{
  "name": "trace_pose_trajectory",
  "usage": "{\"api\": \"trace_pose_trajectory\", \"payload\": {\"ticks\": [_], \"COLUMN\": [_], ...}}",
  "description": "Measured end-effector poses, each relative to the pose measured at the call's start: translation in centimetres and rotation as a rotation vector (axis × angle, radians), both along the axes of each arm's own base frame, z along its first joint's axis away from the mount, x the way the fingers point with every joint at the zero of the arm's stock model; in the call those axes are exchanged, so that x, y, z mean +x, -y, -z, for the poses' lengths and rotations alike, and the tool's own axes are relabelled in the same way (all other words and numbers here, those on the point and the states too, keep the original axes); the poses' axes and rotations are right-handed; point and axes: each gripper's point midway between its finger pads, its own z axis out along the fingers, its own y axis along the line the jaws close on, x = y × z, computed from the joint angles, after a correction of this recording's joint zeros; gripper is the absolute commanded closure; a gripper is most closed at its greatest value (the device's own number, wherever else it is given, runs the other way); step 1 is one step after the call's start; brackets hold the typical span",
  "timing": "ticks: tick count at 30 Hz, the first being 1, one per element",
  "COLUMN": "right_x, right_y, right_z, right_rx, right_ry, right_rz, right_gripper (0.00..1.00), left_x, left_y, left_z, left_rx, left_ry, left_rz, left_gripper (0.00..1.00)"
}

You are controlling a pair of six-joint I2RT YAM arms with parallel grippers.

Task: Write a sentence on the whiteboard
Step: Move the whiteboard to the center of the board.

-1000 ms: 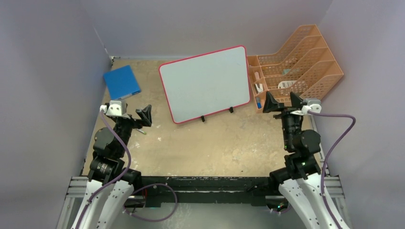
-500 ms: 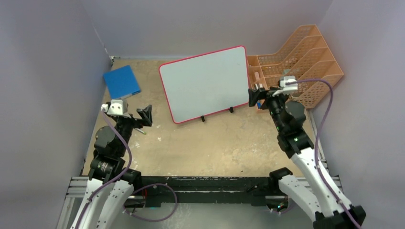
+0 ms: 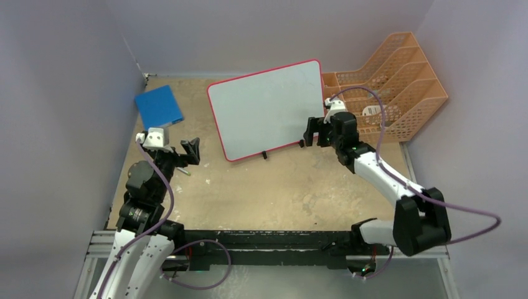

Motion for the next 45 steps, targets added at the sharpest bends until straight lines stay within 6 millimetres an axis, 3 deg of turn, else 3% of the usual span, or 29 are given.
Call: {"api": "trace_pose_trajectory", "payload": {"ticks": [7,15,32,41,45], "right_x": [0.9,1.2,2.7,2.8,2.3], "right_y": [-1.2,-2.9,-4.0,-4.0,-4.3], "right_z": [6.2,10.3,12.6,13.1,13.0], "right_rx": [-0.050,-0.087,-0.120,-0.177,-0.199], "right_ry": [-0.161,-0.244,-0.239,-0.226,-0.214], "right_rz": [-0.021,-0.048,-0.037,-0.046,-0.074], "right_gripper": [0.22,0.33,0.60,0.91,1.00], "left_x": [0.1,0.1,0.2,0.3,0.3], "left_y": [0.0,0.1,0.4,0.6,0.6], "left_z": [0.1,-0.1,-0.1,0.0,0.1], "left_rx": [0.001,0.000,0.000,0.002,0.002], "left_ry": [-0.003,0.003,0.005,-0.002,-0.003], "left_rz": [0.001,0.002,0.020,0.029,0.031], "left_gripper": [0.00,0.00,0.00,0.00,0.00]}}
